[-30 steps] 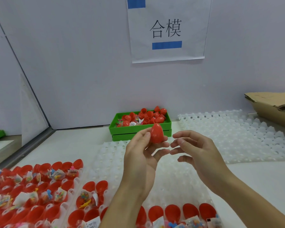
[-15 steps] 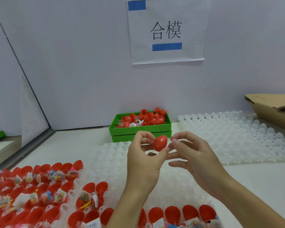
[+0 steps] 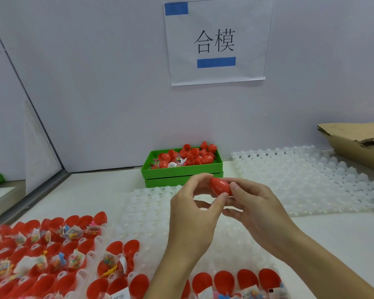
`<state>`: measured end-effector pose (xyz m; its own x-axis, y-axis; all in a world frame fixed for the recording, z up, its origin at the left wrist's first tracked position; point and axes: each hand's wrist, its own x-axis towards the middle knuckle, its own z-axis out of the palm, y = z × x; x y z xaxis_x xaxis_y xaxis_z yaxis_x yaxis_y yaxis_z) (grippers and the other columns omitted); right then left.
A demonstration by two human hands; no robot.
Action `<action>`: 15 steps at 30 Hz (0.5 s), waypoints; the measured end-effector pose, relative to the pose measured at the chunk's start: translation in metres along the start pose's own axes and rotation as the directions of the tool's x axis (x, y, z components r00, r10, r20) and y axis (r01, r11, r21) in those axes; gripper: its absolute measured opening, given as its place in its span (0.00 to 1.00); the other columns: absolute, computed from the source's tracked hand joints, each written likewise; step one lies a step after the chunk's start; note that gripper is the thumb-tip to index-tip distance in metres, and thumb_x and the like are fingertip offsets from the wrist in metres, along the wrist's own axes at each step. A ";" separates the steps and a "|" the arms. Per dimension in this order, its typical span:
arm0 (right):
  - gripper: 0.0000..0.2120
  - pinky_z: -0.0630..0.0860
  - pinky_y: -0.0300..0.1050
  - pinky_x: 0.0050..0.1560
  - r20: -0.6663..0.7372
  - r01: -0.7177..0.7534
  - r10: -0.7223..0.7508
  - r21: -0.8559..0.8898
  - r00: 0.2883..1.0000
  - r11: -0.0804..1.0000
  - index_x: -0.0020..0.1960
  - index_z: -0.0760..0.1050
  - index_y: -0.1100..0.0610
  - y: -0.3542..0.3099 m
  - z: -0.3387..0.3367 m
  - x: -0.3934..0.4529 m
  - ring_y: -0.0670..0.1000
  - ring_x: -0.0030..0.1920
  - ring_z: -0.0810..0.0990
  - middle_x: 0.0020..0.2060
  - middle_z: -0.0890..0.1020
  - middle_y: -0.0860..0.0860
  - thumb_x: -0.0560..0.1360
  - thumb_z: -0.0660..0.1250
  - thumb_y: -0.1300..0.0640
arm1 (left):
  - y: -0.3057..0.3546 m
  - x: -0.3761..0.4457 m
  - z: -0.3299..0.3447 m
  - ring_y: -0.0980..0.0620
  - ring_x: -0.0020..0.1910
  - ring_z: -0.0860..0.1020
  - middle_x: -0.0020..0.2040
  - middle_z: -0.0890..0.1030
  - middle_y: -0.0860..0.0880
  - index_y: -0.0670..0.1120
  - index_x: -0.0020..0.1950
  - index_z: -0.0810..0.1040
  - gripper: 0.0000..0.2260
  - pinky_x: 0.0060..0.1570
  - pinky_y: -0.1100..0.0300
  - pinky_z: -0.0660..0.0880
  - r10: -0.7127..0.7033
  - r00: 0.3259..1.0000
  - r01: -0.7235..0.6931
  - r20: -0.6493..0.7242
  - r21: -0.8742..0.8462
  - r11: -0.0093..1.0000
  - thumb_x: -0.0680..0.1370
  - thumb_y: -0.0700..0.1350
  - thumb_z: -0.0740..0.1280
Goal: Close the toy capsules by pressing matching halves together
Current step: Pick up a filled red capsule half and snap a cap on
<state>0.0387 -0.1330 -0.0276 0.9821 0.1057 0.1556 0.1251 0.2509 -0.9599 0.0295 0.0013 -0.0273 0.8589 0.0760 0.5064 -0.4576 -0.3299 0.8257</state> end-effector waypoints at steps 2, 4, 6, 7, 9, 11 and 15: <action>0.10 0.80 0.43 0.43 -0.019 0.050 -0.052 -0.101 0.998 0.994 0.55 0.82 0.53 0.001 0.000 0.000 0.51 0.45 0.86 0.47 0.86 0.52 0.81 0.62 0.58 | -0.002 0.000 0.001 0.64 0.50 0.80 0.46 0.82 0.60 0.53 0.56 0.80 0.12 0.43 0.69 0.78 0.012 1.000 -0.011 -0.025 0.046 0.999 0.74 0.44 0.75; 0.08 0.81 0.42 0.43 -0.021 0.116 -0.125 -0.253 0.992 0.961 0.56 0.81 0.51 0.001 0.000 -0.001 0.50 0.45 0.86 0.45 0.86 0.50 0.79 0.66 0.58 | -0.003 0.000 0.001 0.66 0.50 0.78 0.47 0.81 0.60 0.54 0.57 0.79 0.13 0.41 0.74 0.75 0.037 0.999 -0.033 -0.033 0.108 0.994 0.74 0.45 0.75; 0.08 0.82 0.41 0.43 -0.020 0.121 -0.133 -0.306 0.991 0.944 0.55 0.81 0.51 0.002 0.002 -0.002 0.49 0.45 0.86 0.44 0.86 0.49 0.77 0.69 0.60 | -0.003 0.000 0.000 0.68 0.52 0.77 0.48 0.79 0.62 0.52 0.61 0.80 0.16 0.40 0.77 0.74 0.050 0.999 -0.049 -0.002 0.155 0.987 0.74 0.44 0.75; 0.08 0.82 0.40 0.43 -0.034 0.110 -0.126 -0.304 0.991 0.946 0.54 0.81 0.52 0.002 0.002 -0.003 0.49 0.45 0.86 0.44 0.87 0.49 0.77 0.69 0.60 | -0.004 0.000 -0.001 0.68 0.52 0.77 0.50 0.79 0.62 0.50 0.64 0.80 0.18 0.41 0.77 0.74 0.029 0.999 -0.032 0.025 0.141 0.989 0.74 0.42 0.74; 0.07 0.81 0.39 0.43 -0.081 0.098 -0.123 -0.266 0.989 0.959 0.53 0.82 0.52 0.001 0.002 -0.003 0.49 0.45 0.86 0.43 0.87 0.50 0.76 0.70 0.59 | -0.003 0.002 -0.004 0.68 0.53 0.79 0.55 0.81 0.60 0.49 0.69 0.76 0.23 0.43 0.75 0.75 -0.067 0.994 0.067 0.089 0.000 0.998 0.75 0.41 0.74; 0.07 0.80 0.39 0.42 -0.147 0.074 -0.097 -0.158 0.984 0.985 0.54 0.81 0.53 -0.001 0.000 0.001 0.50 0.44 0.86 0.43 0.87 0.51 0.76 0.70 0.57 | -0.001 0.002 -0.006 0.67 0.55 0.79 0.59 0.81 0.60 0.52 0.72 0.73 0.25 0.48 0.71 0.77 -0.143 0.982 0.159 0.125 -0.124 0.980 0.76 0.42 0.73; 0.08 0.80 0.39 0.38 -0.280 0.016 0.051 0.232 0.959 0.973 0.52 0.80 0.60 -0.012 -0.024 0.024 0.50 0.41 0.86 0.42 0.86 0.55 0.80 0.65 0.57 | -0.001 0.000 -0.005 0.63 0.56 0.80 0.58 0.82 0.61 0.56 0.69 0.74 0.20 0.60 0.52 0.79 -0.164 0.984 0.172 0.070 -0.130 0.977 0.78 0.44 0.70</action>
<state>0.0645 -0.1566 -0.0177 0.9872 -0.1557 0.0351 0.1051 0.4690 -0.8769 0.0290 0.0061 -0.0266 0.9363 0.0626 0.3455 -0.3291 -0.1872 0.9256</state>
